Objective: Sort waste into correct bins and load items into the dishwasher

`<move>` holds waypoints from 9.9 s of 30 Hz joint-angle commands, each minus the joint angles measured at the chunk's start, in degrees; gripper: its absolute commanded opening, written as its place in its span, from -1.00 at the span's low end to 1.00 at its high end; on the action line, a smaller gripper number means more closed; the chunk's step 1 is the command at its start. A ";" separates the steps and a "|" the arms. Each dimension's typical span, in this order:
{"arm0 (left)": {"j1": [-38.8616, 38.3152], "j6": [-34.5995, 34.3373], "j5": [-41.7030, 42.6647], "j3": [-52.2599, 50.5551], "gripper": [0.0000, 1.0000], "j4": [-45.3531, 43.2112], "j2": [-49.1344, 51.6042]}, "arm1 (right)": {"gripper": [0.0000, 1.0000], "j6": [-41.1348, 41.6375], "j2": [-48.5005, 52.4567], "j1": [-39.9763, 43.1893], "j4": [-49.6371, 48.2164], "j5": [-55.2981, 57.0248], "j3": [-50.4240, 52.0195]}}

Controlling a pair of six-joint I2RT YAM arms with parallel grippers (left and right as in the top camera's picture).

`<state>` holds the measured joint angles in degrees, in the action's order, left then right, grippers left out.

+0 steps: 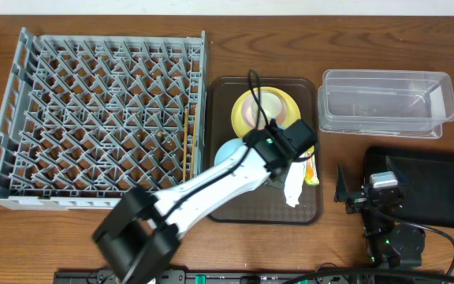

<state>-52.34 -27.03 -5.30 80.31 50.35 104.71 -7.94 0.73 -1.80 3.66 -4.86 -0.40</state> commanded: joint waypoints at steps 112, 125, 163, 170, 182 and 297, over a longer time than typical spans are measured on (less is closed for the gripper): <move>22.49 5.53 2.45 3.17 0.72 0.81 -27.98 | 0.91 6.16 59.30 0.13 59.71 -2.86 -66.55; 22.49 5.53 2.45 3.17 0.75 0.81 -27.98 | 0.05 20.33 75.32 0.37 65.75 10.23 -63.43; 22.49 5.53 2.45 3.17 0.79 0.81 -27.98 | -0.30 13.86 79.43 5.46 34.38 -6.21 -41.68; 22.49 5.53 2.45 3.17 0.79 0.81 -27.98 | -0.30 12.70 79.43 3.58 31.30 -9.84 -41.68; 22.49 5.53 2.45 3.17 0.79 0.81 -27.98 | -0.23 9.25 79.43 -3.63 27.93 -10.97 -41.68; 22.49 5.53 2.45 3.17 0.81 0.81 -27.98 | -0.28 1.44 81.74 -46.58 31.19 0.59 -52.02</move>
<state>-30.00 -21.63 -1.91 82.98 51.05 76.84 -5.06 79.44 -44.99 35.55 -11.92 -52.36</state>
